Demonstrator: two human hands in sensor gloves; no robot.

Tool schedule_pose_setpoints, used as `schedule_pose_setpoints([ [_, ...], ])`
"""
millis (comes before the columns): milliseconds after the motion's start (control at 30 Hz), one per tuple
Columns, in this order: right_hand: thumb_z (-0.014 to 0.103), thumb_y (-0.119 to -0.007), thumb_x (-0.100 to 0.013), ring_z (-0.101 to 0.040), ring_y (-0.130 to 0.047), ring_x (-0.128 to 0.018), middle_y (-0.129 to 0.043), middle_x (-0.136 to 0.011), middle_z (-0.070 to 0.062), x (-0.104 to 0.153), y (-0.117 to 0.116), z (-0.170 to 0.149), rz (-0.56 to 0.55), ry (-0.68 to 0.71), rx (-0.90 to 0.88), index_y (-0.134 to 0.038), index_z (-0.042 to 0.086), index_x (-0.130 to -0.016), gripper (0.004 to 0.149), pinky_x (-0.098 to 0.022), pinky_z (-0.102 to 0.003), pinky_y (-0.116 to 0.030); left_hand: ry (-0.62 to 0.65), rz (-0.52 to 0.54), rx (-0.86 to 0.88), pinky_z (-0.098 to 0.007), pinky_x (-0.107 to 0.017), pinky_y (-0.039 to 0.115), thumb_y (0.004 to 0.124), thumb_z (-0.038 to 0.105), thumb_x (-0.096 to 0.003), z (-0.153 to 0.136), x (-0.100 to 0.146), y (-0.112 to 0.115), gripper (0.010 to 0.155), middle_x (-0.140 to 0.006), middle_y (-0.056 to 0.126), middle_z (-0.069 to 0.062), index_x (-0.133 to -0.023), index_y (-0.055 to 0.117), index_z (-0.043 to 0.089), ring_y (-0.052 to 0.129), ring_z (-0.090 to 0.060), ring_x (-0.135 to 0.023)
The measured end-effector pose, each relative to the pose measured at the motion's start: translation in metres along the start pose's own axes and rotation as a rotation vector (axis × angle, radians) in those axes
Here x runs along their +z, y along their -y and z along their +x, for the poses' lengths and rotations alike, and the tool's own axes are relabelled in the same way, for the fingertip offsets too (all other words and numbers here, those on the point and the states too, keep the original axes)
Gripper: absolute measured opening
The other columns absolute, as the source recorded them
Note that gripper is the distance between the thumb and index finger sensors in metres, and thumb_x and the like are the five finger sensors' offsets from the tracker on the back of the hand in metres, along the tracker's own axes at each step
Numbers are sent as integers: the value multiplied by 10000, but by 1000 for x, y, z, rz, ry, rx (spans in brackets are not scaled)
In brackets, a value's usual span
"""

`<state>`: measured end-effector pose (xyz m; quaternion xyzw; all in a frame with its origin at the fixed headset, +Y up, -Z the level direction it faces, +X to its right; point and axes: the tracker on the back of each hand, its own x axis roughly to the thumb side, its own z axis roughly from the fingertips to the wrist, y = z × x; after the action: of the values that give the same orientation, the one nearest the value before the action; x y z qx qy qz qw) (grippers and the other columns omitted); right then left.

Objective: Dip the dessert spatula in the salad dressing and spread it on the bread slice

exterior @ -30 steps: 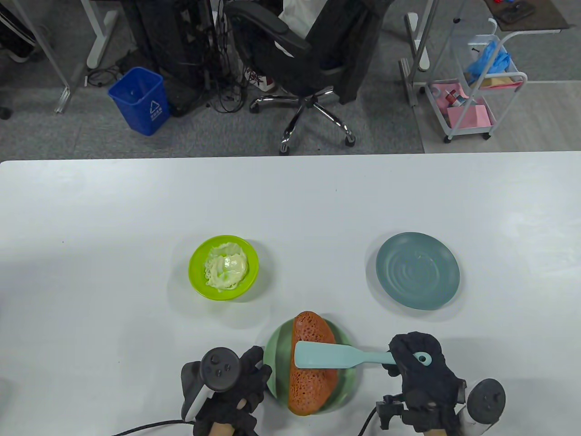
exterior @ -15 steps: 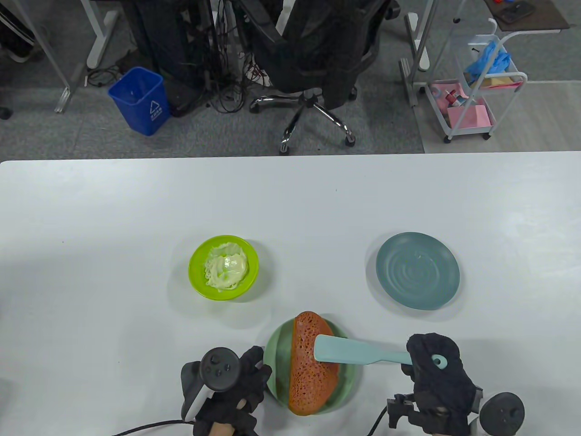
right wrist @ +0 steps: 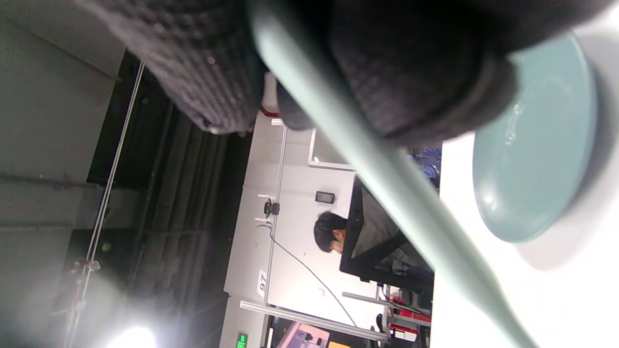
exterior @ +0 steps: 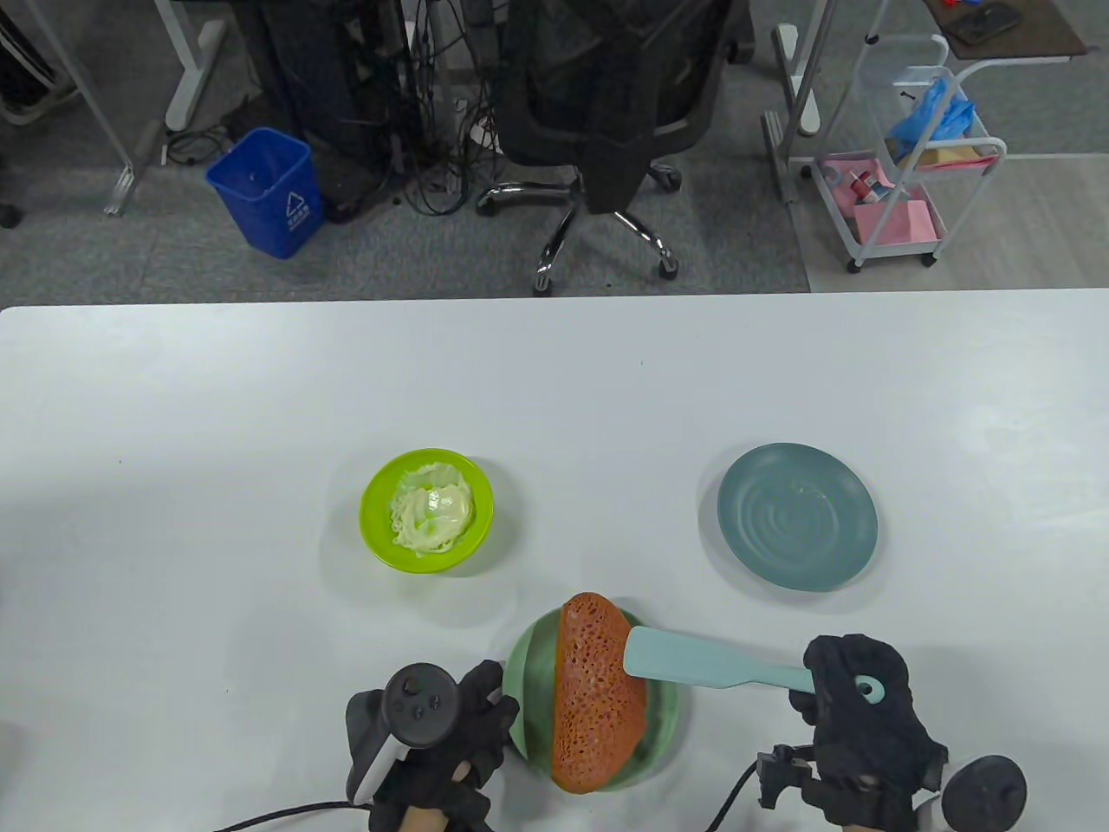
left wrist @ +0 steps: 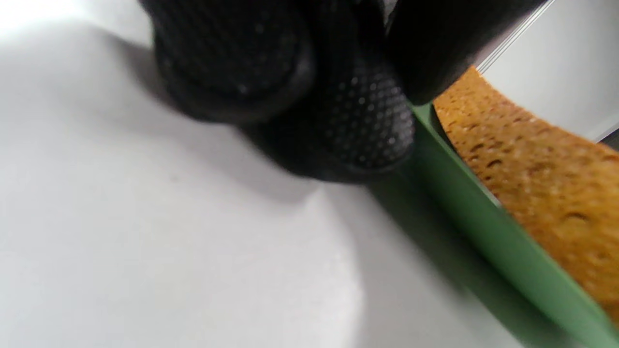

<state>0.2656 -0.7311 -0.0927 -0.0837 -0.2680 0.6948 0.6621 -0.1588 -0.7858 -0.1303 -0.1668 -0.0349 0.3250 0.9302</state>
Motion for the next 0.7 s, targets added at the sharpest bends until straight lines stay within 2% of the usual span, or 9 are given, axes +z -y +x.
schedule_pose_setpoints([
  [133,354,-950,-484,-300,-1038,-238,-907,-656,-133,0,-3,-5,23,-31,-49,-769,196,-742,353,-137,-368,-879,0,1,-2,-249,-270,973,806,417,-582,0,0,0,580,-609,1021,52,-1039,720,69,1115,-66,-312],
  [433,391,-947,-478,-293,-1050,-257,-899,-672,-137,6,-26,-16,209,-102,-131,-761,197,-754,385,-149,-359,-894,1,0,-1,-249,-270,973,806,417,-583,0,0,1,580,-610,1020,51,-1039,720,70,1115,-67,-313],
  [567,378,-937,-486,-302,-1054,-276,-894,-685,-143,10,-35,-18,269,-98,-91,-758,196,-759,374,-162,-365,-900,1,0,-1,-249,-270,973,806,417,-584,0,0,1,581,-611,1020,51,-1040,719,69,1115,-66,-313],
  [700,360,-931,-493,-312,-1050,-286,-894,-689,-151,11,-37,-18,267,-98,-53,-761,182,-760,363,-172,-379,-892,1,0,-1,-249,-270,973,806,417,-583,0,0,1,581,-611,1020,51,-1040,718,69,1115,-66,-314],
])
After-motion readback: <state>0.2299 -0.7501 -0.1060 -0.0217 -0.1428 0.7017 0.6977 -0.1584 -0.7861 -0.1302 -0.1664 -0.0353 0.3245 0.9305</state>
